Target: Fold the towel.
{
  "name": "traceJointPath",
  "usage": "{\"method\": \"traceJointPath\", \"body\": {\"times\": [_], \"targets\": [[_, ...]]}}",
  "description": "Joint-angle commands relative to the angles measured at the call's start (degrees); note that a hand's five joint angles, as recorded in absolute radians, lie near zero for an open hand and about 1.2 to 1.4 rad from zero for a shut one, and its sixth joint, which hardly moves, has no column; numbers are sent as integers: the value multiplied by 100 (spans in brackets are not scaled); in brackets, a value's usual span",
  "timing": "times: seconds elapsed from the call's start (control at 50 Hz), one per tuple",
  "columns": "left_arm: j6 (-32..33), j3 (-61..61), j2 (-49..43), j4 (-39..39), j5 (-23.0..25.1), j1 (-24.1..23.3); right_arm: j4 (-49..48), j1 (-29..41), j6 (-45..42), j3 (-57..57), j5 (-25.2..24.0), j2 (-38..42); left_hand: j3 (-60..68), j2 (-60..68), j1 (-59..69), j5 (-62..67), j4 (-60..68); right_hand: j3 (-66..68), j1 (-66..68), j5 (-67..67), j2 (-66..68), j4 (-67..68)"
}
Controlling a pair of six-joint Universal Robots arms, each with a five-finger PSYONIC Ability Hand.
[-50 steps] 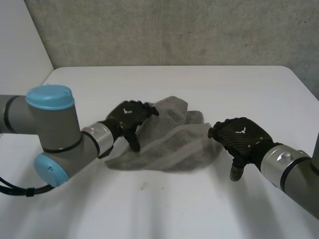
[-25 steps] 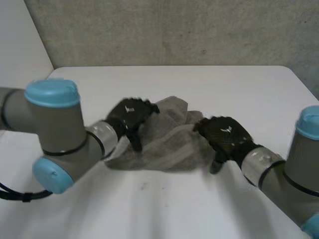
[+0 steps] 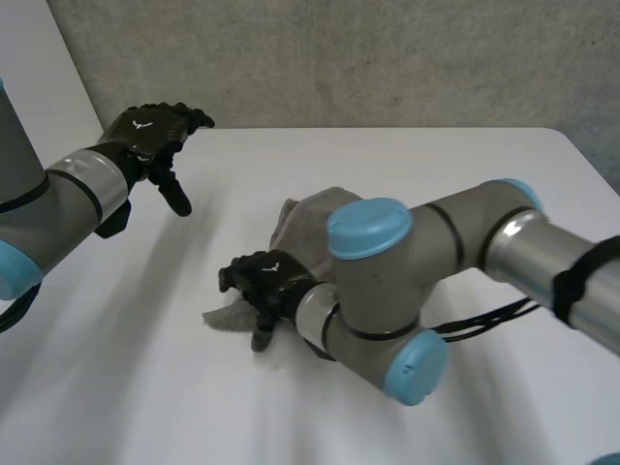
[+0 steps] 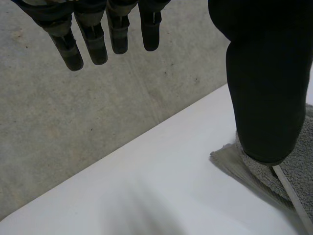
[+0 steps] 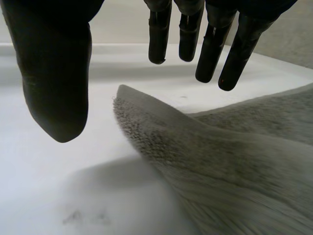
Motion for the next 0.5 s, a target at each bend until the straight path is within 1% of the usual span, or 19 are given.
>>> {"method": "traceJointPath", "body": {"times": [0.02,0.06,0.16,0.32,0.5], "targets": [[-74,16,13,5,8,-23,300,163,74,-1032,180,680,64,77,38,48,72,584,580,440,668,519],[-83,7,13,-4,-1,-23,432,181,135,-1391,284,916,64,77,38,48,72,785,781,641,869,720],[-83,7,13,-4,8,-23,503,181,206,-1717,364,1171,47,60,22,31,56,1087,1083,943,1171,1022],[-83,-2,13,-4,17,-23,503,181,206,-1937,382,1365,47,60,22,31,56,1879,1875,1735,1962,1814],[-83,-19,13,-4,17,-23,503,181,189,-1999,417,1427,47,60,22,31,56,2132,2128,1988,2215,2067]]}}
